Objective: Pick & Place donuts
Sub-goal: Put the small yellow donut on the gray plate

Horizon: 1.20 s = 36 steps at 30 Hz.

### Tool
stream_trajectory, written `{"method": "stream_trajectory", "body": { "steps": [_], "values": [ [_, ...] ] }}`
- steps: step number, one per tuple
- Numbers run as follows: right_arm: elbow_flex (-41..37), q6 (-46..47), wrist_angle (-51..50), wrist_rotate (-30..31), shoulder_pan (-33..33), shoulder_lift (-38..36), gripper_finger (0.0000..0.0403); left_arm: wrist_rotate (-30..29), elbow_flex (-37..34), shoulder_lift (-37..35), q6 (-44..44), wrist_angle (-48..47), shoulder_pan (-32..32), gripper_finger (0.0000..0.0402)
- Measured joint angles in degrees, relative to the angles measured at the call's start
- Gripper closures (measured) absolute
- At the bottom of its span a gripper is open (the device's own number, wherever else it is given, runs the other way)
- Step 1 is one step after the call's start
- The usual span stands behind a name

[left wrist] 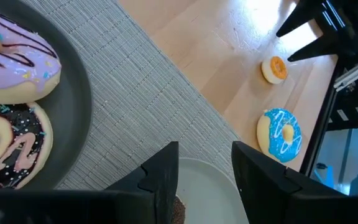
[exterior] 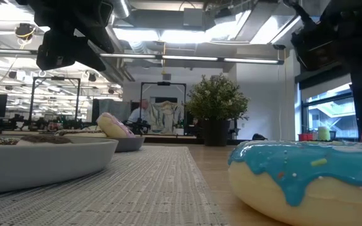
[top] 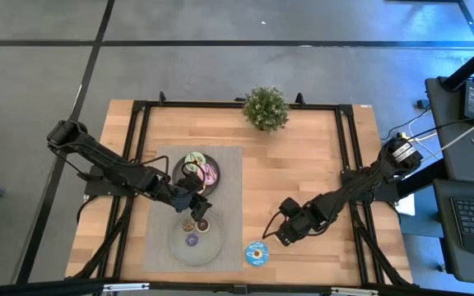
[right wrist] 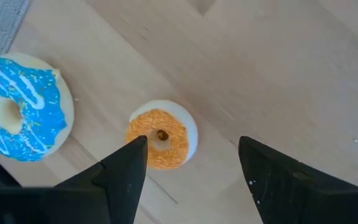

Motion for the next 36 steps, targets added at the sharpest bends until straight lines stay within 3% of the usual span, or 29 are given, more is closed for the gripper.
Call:
{"method": "stream_trajectory", "body": {
  "steps": [10, 22, 36],
  "values": [
    [0.00, 0.00, 0.20, 0.00, -0.02, 0.03, 0.0150, -0.41, 0.00, 0.00, 1.28, 0.00, 0.00, 0.0258],
    [0.09, 0.23, 2.49, -1.57, 0.02, 5.40, 0.0154, -0.50, -0.02, 0.00, 1.44, -0.01, 0.00, 0.0258],
    [0.09, 1.33, 2.51, -2.01, 0.02, 6.56, 0.0253, -0.50, -0.02, 0.00, 1.45, 0.00, 0.00, 0.0258]
  ]
}}
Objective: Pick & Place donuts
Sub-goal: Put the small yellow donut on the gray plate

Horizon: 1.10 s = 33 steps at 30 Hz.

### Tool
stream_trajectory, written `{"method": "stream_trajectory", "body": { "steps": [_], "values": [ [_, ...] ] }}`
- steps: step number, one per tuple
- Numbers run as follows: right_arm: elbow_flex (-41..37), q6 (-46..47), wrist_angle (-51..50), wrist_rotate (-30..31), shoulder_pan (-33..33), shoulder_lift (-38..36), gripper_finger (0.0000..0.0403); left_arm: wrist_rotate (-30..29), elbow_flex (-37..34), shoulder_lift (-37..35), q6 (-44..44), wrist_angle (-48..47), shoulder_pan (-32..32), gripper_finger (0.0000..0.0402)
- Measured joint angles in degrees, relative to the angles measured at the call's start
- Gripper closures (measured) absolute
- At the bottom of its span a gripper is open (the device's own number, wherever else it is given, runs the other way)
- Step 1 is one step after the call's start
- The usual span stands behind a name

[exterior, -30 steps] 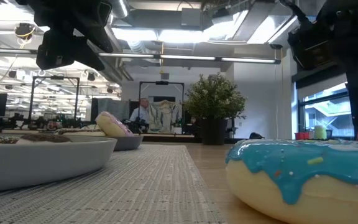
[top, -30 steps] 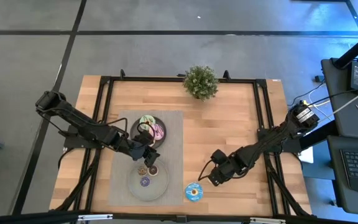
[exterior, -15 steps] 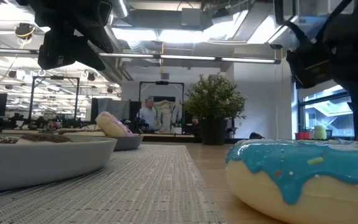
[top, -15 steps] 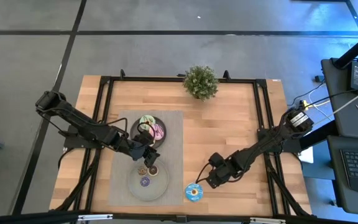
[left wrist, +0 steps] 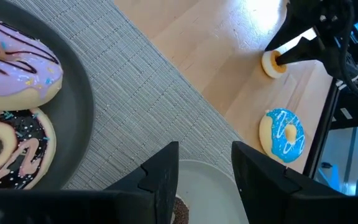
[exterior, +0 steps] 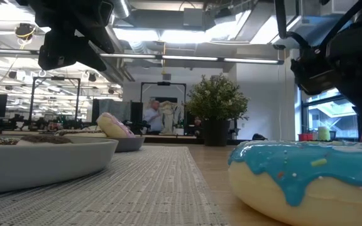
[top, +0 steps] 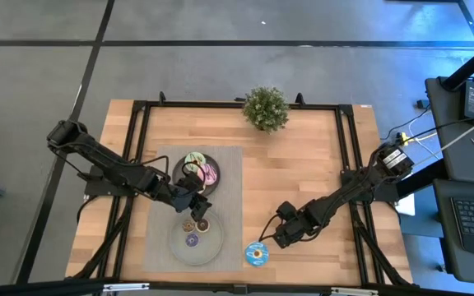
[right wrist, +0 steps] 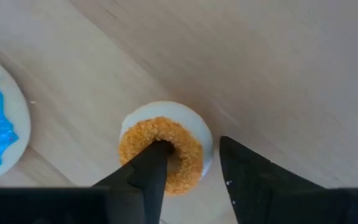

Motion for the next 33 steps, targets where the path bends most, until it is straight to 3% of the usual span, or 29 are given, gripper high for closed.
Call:
{"method": "stream_trajectory", "body": {
  "steps": [6, 15, 23, 28, 33],
  "values": [
    [0.02, -0.16, 0.14, 0.28, 0.00, -0.24, 0.0304, -0.14, 0.00, 0.00, 0.00, 0.02, 0.00, 0.0258],
    [0.73, -2.10, -0.64, 0.51, -0.07, -0.26, 0.0372, -6.50, -0.07, 0.00, -3.48, 2.29, 0.00, 0.0258],
    [6.36, -7.27, -5.00, 5.03, -1.54, -0.26, 0.0378, -9.98, -0.07, 0.00, -4.48, 7.68, 0.00, 0.0258],
    [14.35, -15.93, -10.56, 11.52, -4.52, -0.26, 0.0377, -15.31, -0.07, 0.00, -9.14, 12.29, 0.02, 0.0258],
    [23.54, -26.43, -12.59, 16.32, -9.10, -0.29, 0.0377, -16.48, -0.07, 0.00, -11.04, 14.45, 0.50, 0.0258]
  ]
}}
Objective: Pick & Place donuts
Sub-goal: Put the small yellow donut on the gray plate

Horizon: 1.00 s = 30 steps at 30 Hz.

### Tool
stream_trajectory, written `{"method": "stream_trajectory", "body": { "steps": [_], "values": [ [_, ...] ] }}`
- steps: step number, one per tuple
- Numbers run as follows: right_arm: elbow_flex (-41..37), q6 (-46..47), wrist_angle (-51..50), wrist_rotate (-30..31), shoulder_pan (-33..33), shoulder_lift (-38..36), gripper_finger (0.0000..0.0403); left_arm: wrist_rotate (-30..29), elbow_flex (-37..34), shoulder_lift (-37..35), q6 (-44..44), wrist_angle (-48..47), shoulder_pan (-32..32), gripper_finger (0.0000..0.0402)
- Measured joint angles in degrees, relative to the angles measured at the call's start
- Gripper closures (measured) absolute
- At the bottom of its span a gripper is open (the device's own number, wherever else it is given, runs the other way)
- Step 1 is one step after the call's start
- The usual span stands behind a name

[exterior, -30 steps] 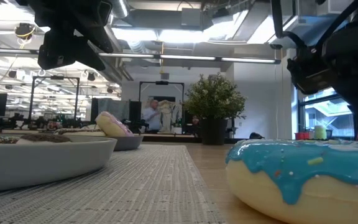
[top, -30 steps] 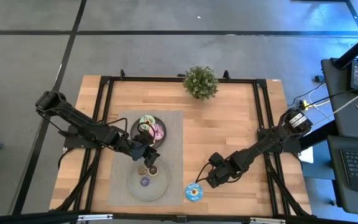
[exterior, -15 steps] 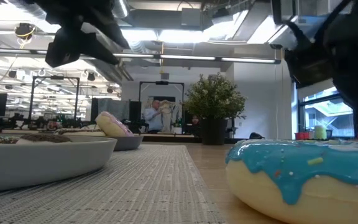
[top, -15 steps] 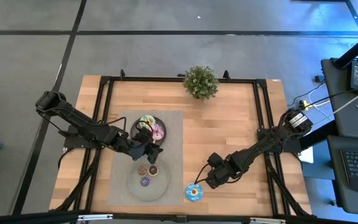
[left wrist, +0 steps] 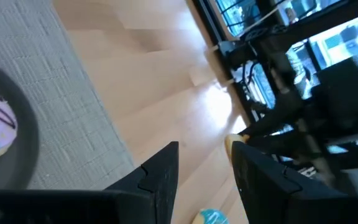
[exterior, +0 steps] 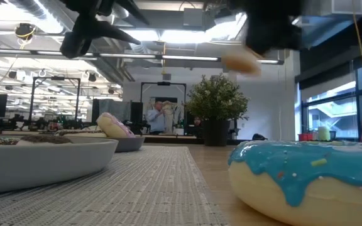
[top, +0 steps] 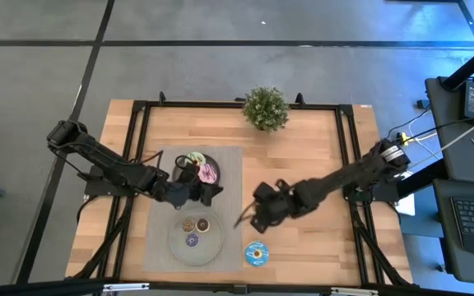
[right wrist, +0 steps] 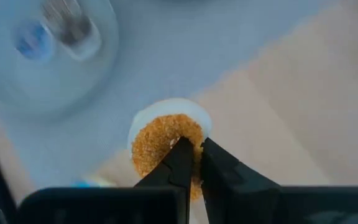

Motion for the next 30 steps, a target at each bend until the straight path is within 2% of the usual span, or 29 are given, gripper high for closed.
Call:
{"method": "stream_trajectory", "body": {
  "steps": [5, 9, 17, 30],
  "values": [
    [7.30, -8.46, 2.32, 0.50, -4.10, -0.08, 0.0377, -0.02, 0.00, 0.00, 0.04, 2.19, 0.63, 0.0258],
    [8.43, -13.12, 5.84, 0.40, -6.22, -0.10, 0.0379, 0.00, 0.00, 0.00, 1.86, 3.17, 1.18, 0.0258],
    [8.41, -14.73, 9.05, -0.39, -9.26, 1.84, 0.0378, 0.60, 0.00, 0.02, 4.53, 6.35, 2.29, 0.0258],
    [8.41, -17.92, 13.25, -0.90, -10.28, 2.39, 0.0377, 6.42, 0.02, 0.00, 6.86, 6.73, 5.22, 0.0258]
  ]
}}
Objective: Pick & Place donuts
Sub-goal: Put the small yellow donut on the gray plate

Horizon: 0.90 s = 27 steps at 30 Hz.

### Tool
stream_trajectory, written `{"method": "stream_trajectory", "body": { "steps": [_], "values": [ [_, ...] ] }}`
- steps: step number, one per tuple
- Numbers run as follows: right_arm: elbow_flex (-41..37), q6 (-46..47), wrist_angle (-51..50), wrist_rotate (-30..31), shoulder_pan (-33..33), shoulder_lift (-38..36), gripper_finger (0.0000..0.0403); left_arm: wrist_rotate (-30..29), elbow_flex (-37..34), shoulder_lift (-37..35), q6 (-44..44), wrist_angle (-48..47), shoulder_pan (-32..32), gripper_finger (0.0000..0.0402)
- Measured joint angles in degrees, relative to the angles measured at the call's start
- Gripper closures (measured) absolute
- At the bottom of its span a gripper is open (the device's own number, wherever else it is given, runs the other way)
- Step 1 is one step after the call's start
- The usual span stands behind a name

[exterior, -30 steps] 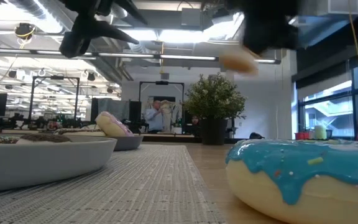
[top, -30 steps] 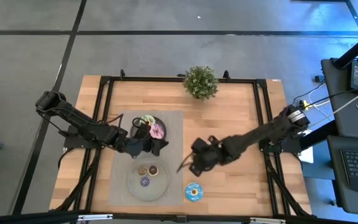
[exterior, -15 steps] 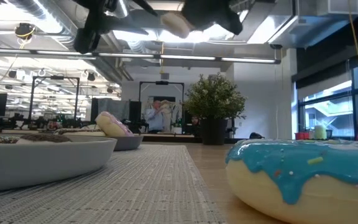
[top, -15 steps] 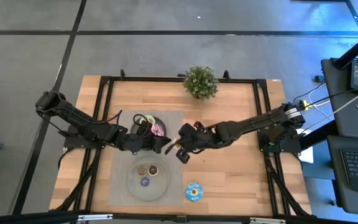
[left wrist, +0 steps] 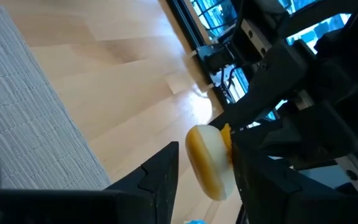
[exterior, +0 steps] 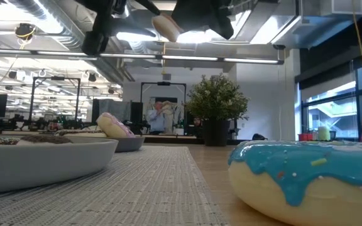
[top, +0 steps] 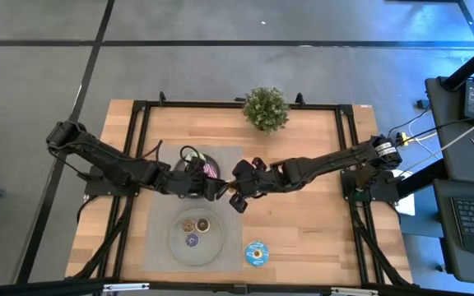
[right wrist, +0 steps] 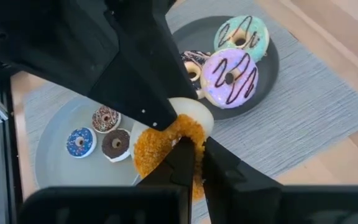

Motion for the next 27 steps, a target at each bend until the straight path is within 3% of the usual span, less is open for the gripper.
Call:
{"method": "stream_trajectory", "body": {
  "steps": [10, 22, 27],
  "values": [
    [-0.04, -1.05, 1.26, 0.42, 0.03, 0.00, 0.0377, 2.62, 0.04, 0.00, 1.18, 0.13, 0.75, 0.0267],
    [-0.04, -3.82, 1.26, 0.36, 0.04, 0.00, 0.0377, 2.71, 0.04, 0.00, 4.00, 0.33, 0.68, 0.0364],
    [-0.04, -5.29, 0.78, 0.02, 0.02, 0.00, 0.0362, 2.86, 0.04, 0.00, 4.25, 0.30, 0.68, 0.0383]
  ]
}}
